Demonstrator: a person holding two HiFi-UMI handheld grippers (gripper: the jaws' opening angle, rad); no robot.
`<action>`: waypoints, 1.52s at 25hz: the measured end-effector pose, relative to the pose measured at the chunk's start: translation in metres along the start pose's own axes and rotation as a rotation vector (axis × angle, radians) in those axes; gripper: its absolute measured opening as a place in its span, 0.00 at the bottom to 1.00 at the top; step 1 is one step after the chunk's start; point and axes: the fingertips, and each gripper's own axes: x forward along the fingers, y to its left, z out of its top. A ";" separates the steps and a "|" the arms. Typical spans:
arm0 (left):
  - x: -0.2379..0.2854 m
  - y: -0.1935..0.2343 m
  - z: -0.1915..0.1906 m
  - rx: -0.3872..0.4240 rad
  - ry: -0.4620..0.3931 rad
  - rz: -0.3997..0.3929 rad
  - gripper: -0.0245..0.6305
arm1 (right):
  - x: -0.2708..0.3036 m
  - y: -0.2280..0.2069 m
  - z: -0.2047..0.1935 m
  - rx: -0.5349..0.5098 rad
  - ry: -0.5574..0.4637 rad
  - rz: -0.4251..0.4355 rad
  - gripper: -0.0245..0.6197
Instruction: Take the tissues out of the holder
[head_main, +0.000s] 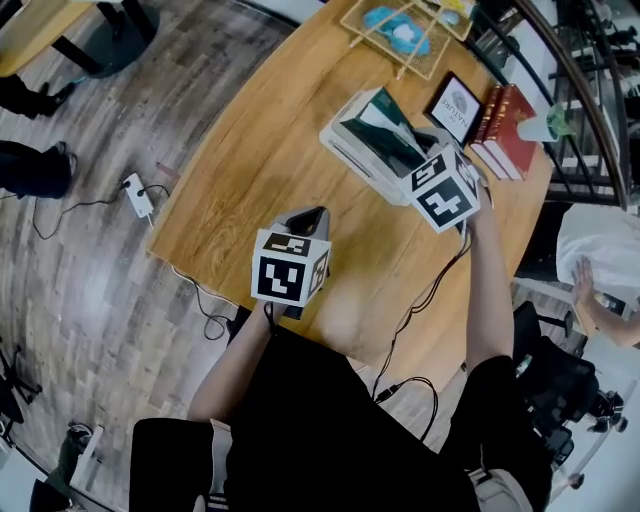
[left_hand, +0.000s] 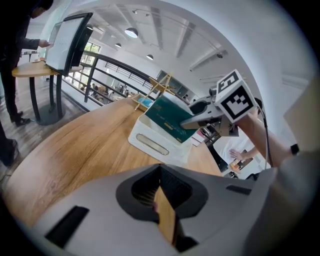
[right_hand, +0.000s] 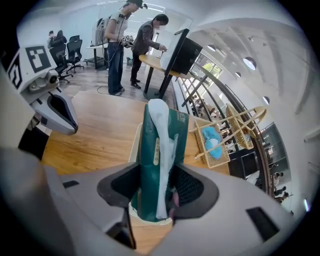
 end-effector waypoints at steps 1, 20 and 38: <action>-0.001 -0.002 0.000 0.005 0.000 -0.003 0.05 | -0.006 0.001 0.000 0.002 -0.006 -0.004 0.38; -0.025 -0.028 -0.025 0.082 0.029 -0.040 0.05 | -0.091 0.096 -0.046 0.136 -0.063 -0.027 0.38; -0.051 -0.052 -0.071 0.157 0.085 -0.052 0.05 | -0.088 0.215 -0.123 0.468 -0.024 0.046 0.38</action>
